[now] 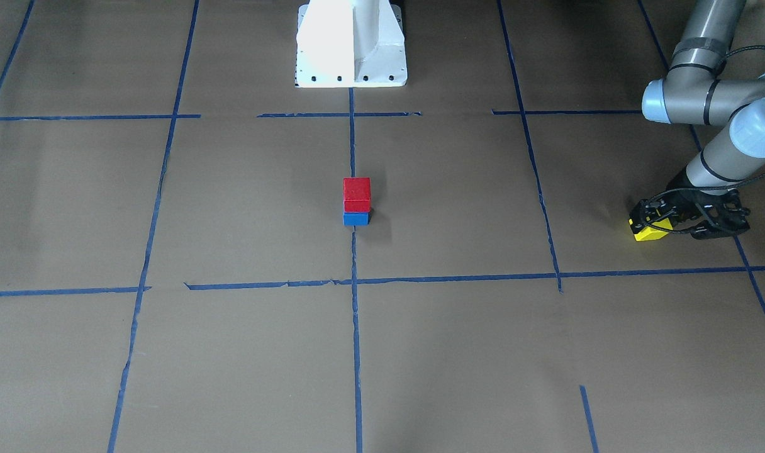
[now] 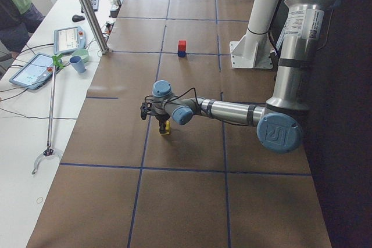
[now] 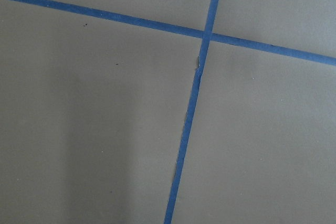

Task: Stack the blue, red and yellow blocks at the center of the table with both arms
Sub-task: 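Carry the yellow cube with the left gripper above the red cube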

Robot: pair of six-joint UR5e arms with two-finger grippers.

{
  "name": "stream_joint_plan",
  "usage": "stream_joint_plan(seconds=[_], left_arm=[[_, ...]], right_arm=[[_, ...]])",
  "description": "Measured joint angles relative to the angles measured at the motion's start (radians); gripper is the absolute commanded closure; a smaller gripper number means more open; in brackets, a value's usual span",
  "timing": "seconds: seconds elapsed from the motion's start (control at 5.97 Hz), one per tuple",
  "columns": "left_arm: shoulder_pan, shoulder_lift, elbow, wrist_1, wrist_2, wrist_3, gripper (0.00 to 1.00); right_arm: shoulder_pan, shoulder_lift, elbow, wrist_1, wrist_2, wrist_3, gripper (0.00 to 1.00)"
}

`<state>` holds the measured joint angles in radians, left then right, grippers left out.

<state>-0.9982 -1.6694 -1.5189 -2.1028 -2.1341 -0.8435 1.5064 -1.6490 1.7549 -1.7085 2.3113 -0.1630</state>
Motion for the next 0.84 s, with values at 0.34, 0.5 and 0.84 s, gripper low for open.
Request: stream_joint_plan(seconds=[0.34,0.5,0.84], left_arm=[[0.0,-0.087,-0.094,0.083,0.0,0.0,1.0],[0.015,-0.166,-0.122,0.127,-0.002,-0.006,1.0],[0.088,-0.353,-0.176,0.38,0.001,-0.037,1.0]], right_arm=[[0.0,0.0,0.0,0.0,0.0,0.0,0.0],[0.0,0.0,0.0,0.0,0.0,0.0,0.0],[0.0,0.0,0.001,0.0,0.001,0.0,0.0]])
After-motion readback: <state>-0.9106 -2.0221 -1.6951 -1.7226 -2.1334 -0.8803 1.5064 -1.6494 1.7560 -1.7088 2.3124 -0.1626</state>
